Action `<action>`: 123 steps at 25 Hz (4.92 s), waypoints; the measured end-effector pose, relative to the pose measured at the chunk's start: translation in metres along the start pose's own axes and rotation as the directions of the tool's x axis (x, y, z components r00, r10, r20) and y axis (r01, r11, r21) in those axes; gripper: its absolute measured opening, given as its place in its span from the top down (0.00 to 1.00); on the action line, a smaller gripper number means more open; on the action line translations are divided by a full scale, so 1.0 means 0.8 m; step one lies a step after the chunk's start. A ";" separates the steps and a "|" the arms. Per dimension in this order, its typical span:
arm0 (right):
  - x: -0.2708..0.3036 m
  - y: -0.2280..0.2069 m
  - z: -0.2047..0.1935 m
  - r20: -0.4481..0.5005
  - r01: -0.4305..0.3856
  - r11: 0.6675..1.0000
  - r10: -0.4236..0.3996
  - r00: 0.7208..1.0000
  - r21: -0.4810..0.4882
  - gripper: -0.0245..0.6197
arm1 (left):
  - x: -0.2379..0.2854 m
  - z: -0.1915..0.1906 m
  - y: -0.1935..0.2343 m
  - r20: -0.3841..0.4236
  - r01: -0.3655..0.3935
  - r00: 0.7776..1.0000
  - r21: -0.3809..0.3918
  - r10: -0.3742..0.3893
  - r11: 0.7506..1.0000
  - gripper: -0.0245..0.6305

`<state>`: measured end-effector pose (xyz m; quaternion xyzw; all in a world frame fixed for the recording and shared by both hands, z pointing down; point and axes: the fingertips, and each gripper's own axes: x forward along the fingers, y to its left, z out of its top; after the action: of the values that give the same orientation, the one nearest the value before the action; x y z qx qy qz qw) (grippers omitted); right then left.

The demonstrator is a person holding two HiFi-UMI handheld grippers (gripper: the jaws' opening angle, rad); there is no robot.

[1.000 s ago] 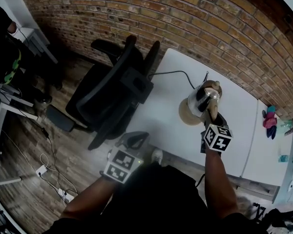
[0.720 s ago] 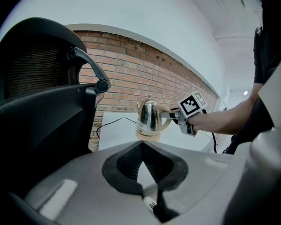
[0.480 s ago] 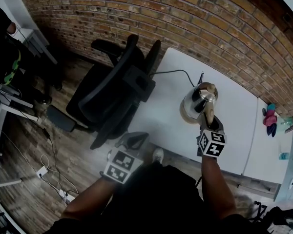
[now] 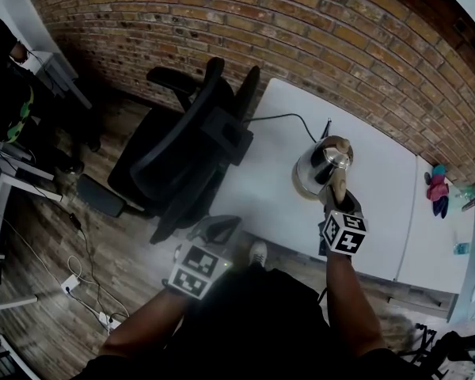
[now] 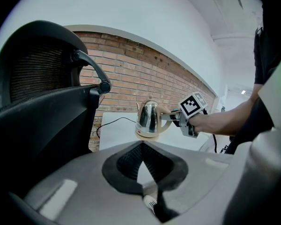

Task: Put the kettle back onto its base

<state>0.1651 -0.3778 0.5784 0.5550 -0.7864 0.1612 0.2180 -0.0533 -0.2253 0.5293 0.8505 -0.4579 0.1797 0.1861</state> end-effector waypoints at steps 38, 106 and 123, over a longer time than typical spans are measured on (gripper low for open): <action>-0.031 0.012 -0.054 -0.100 0.054 0.998 -0.052 0.994 0.023 0.66 | -0.048 -0.006 -0.003 0.007 0.052 0.999 0.066 -0.053 0.996 0.96; -0.434 0.117 -0.077 0.245 -0.256 0.966 0.243 0.939 0.024 0.92 | -0.091 0.008 -0.302 0.056 0.295 0.951 0.124 -0.304 0.947 0.96; -0.440 0.121 -0.078 0.260 -0.218 0.976 0.203 0.944 0.030 0.93 | -0.095 0.003 -0.304 0.043 0.318 0.944 0.152 -0.328 0.936 0.96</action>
<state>0.1857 -0.0323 0.4471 0.4902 -0.8575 0.1338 0.0803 0.1136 -0.0477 0.4536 0.9310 -0.3038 0.1500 0.1359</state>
